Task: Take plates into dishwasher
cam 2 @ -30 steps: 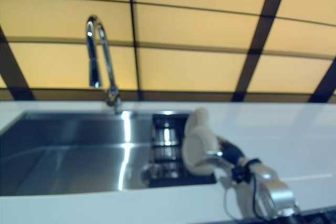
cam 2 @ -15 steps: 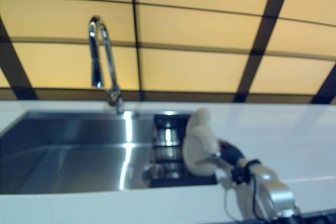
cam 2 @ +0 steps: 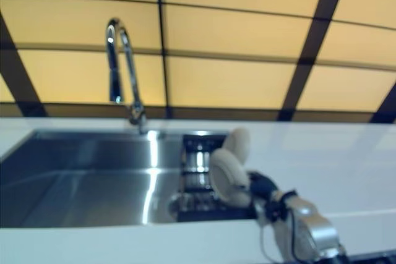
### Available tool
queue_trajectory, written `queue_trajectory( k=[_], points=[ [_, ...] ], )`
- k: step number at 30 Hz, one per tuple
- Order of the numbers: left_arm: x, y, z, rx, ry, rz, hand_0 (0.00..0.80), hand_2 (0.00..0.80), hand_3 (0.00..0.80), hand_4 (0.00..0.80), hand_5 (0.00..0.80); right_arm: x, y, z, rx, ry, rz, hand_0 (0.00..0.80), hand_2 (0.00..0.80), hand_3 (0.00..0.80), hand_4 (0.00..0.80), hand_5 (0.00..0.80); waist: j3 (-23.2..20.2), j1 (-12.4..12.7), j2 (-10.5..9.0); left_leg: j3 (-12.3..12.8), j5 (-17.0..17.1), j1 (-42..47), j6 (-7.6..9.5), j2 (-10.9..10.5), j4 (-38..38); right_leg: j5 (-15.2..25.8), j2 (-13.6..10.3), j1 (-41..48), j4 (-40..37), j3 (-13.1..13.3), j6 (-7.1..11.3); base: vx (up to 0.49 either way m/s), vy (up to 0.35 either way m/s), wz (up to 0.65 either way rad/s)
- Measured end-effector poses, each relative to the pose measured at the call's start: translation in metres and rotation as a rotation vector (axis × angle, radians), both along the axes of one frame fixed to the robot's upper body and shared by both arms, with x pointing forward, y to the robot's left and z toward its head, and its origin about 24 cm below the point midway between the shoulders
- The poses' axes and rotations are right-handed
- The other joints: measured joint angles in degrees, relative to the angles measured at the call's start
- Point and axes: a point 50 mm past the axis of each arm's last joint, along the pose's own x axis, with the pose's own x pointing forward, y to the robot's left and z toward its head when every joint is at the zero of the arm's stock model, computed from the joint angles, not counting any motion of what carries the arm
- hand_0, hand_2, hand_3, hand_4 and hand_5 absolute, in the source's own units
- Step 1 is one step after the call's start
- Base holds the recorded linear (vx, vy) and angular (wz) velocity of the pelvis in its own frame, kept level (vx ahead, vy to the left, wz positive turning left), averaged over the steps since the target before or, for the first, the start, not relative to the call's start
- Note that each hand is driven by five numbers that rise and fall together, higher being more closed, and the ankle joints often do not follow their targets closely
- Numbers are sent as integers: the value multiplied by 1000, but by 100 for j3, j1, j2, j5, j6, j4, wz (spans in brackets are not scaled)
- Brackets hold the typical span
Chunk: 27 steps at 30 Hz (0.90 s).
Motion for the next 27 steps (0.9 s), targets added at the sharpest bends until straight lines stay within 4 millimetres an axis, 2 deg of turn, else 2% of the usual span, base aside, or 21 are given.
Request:
queue_trajectory(
  k=[2, 8, 11, 12, 13, 14, 19, 27],
  points=[
    [0, 0, 0, 0, 0, 0, 0, 0, 0, 0, 0, 0, 0, 0, 0, 0, 0, 430, 430, 430, 430, 430, 2, 0, 2, 0, 0, 0, 0, 0, 0, -1, 0, 0, 0, -1, 1, 0, 0, 0],
    [0, 0, 0, -1, -1, 0, 0, 0, 0, 0, 0, 0, 1, 1, 1, -3, 4, 515, 515, 515, 515, 515, 9, 5, 6, 0, -2, -2, 0, 0, 0, -3, -1, 0, 0, -1, 2, 0, 0, 0],
    [1, 0, 0, -1, -3, -1, 0, 0, 0, 0, 0, 0, 2, 1, 2, -7, 7, 668, 668, 668, 668, 668, 18, 8, 12, 0, -3, -3, 0, -1, -1, -4, -1, -1, -1, -2, 3, 0, 0, 0],
    [1, 0, 0, -1, -3, -1, 0, 0, 0, 0, 0, 0, 2, 1, 2, -8, 8, 668, 668, 668, 668, 668, 21, 11, 14, 0, -3, -3, 0, -1, -1, -4, -2, -1, -1, -2, 3, 0, 0, 0],
    [1, 0, 0, -2, -5, -2, 0, 0, 0, 0, 0, 0, 2, 2, 2, -10, 8, 706, 706, 706, 706, 706, 29, 14, 18, 0, -4, -3, -1, -1, 0, -6, -2, -1, -1, -2, 4, 0, 0, 0],
    [2, -1, 0, -2, -7, -2, 0, 0, 0, 0, 0, 0, 2, 2, 2, -14, 8, 800, 800, 800, 800, 800, 41, 14, 23, 0, -4, -3, -2, -2, 0, -7, -3, -1, -1, -3, 4, 0, 0, 0],
    [5, -1, 1, -5, -21, -6, 0, 0, 0, 0, 0, 1, 3, 6, 8, -41, 12, 800, 800, 800, 800, 800, 136, 110, 46, 3, 13, -4, -31, -8, 2, -17, -6, 10, 1, -26, 1, 0, 1, 1],
    [7, -3, 1, -9, -29, -8, 0, 0, 0, 0, 0, -2, 6, 2, 48, -19, 19, 800, 800, 800, 800, 800, 192, 119, 55, 9, 14, 1, -33, -21, 2, -55, -12, 81, 9, -148, 2, -5, 6, 7]
  ],
)
